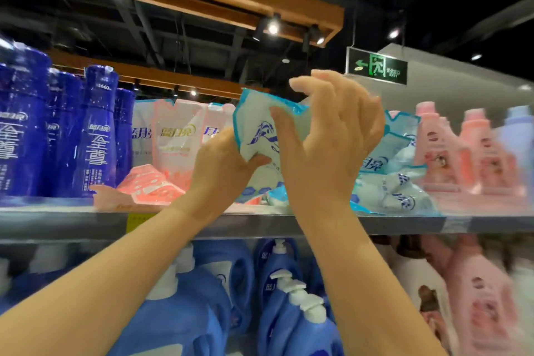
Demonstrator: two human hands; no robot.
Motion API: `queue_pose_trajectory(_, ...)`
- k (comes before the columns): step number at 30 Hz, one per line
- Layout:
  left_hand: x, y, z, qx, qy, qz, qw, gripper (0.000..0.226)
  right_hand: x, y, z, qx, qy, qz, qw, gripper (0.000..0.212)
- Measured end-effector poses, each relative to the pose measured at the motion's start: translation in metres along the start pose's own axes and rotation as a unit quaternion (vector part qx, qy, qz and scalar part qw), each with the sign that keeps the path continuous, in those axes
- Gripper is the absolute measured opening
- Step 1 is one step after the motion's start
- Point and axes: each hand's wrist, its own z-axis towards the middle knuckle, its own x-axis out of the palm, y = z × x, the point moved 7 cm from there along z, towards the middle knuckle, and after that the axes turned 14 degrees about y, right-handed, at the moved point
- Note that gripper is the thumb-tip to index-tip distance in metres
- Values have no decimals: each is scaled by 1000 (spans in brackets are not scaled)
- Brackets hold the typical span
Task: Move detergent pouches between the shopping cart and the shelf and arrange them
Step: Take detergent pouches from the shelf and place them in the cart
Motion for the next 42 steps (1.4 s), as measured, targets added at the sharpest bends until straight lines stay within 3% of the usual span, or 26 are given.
queue_pose_trajectory(3, -2, -33, -2, -6, -37, -1, 999, 44, -23, -21, -3, 36, 26, -14, 999, 75)
queue_pose_trajectory(5, -5, -63, -6, 17, -64, -4, 998, 44, -47, -32, -3, 51, 27, -24, 998, 87)
queue_pose_trajectory(10, 0, -153, -28, 59, -84, -26, 994, 43, -118, -70, -5, 124, 90, 22, 988, 102)
queue_pose_trajectory(13, 29, -213, -48, 71, -39, -79, 994, 48, -171, -99, -15, 175, 145, 47, 973, 104)
queue_pose_trajectory(16, 77, -274, -75, 60, 35, -130, 989, 49, -239, -137, -38, 258, 172, 181, 933, 100)
queue_pose_trajectory(18, 114, -312, -101, 62, 88, -187, 976, 47, -290, -159, -61, 302, 184, 239, 904, 84)
queue_pose_trajectory(21, 177, -369, -146, 76, 192, -301, 931, 44, -374, -190, -97, 381, 151, 220, 885, 54)
queue_pose_trajectory(24, 252, -417, -192, 24, 304, -370, 878, 29, -458, -224, -140, 468, 112, 127, 867, 44)
queue_pose_trajectory(26, 306, -443, -228, -7, 370, -403, 837, 32, -510, -244, -175, 524, 91, 62, 845, 41)
queue_pose_trajectory(28, 359, -464, -268, -40, 429, -421, 798, 46, -560, -260, -214, 584, 70, -3, 809, 42)
queue_pose_trajectory(34, 480, -524, -398, -49, 586, -425, 689, 37, -677, -274, -318, 702, 15, -168, 692, 49)
queue_pose_trajectory(38, 544, -545, -478, -68, 677, -398, 615, 63, -729, -274, -382, 762, -16, -236, 603, 54)
queue_pose_trajectory(40, 568, -549, -516, -96, 714, -403, 564, 50, -749, -274, -409, 785, -29, -266, 558, 59)
queue_pose_trajectory(42, 590, -552, -548, -111, 741, -387, 537, 43, -764, -273, -432, 801, -41, -285, 526, 61)
